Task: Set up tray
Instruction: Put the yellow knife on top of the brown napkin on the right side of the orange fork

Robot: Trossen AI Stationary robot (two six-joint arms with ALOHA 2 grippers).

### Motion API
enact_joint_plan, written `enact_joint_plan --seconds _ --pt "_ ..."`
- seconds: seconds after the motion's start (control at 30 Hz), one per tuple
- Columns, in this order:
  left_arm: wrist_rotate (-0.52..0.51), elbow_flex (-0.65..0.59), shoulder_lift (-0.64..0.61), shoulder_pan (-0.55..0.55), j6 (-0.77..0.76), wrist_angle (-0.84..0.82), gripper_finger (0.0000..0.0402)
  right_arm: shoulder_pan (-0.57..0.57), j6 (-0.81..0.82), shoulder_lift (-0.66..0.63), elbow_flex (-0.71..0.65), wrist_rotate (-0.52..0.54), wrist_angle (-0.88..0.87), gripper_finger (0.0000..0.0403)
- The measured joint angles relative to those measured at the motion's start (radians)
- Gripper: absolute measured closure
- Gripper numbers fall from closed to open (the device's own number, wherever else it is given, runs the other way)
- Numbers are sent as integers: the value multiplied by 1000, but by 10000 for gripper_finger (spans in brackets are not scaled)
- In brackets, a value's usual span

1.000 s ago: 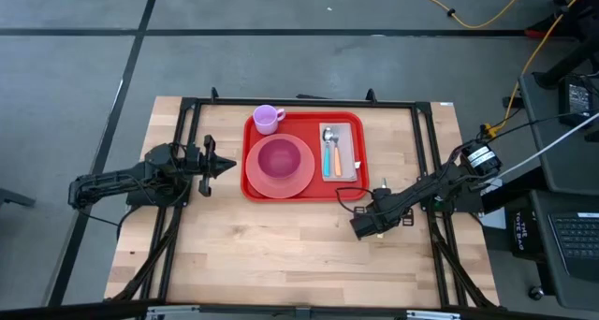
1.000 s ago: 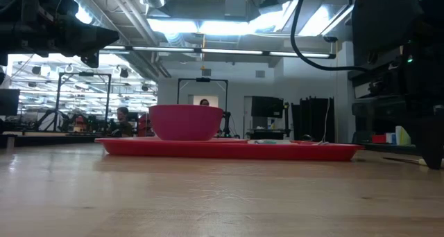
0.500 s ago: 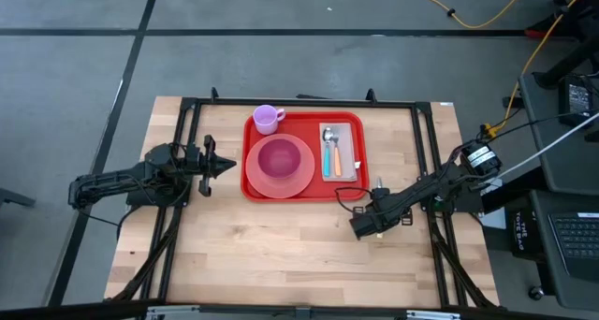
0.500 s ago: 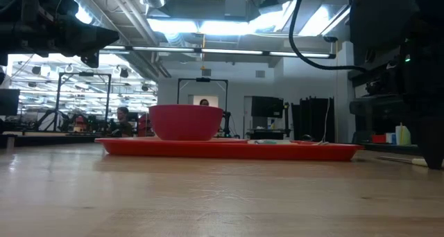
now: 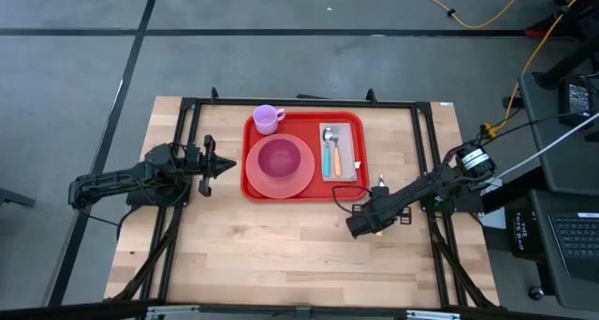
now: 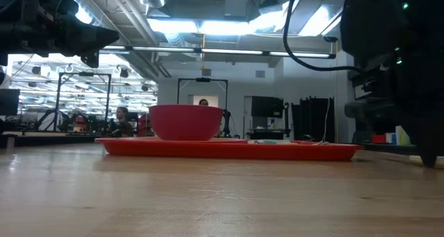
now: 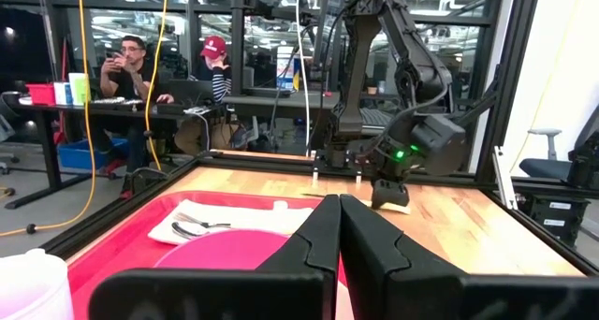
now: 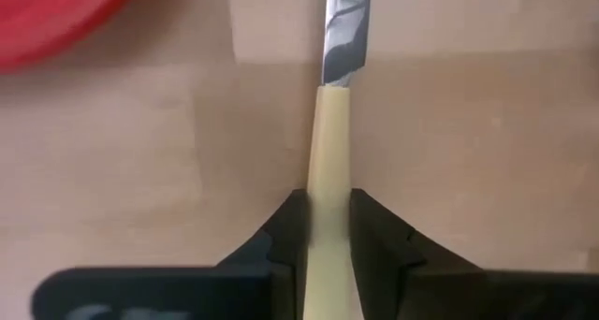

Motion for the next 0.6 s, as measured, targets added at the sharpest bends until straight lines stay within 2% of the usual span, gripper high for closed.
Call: enact_joint_plan --seconds 0.3,0.5,0.6 --pt "0 0 0 0 0 0 398 2 15 -29 3 -14 -24 342" --pt "0 0 0 0 0 14 398 5 15 -140 5 -9 -26 342" --pt "0 0 0 0 0 50 398 11 13 -211 5 48 -68 342"
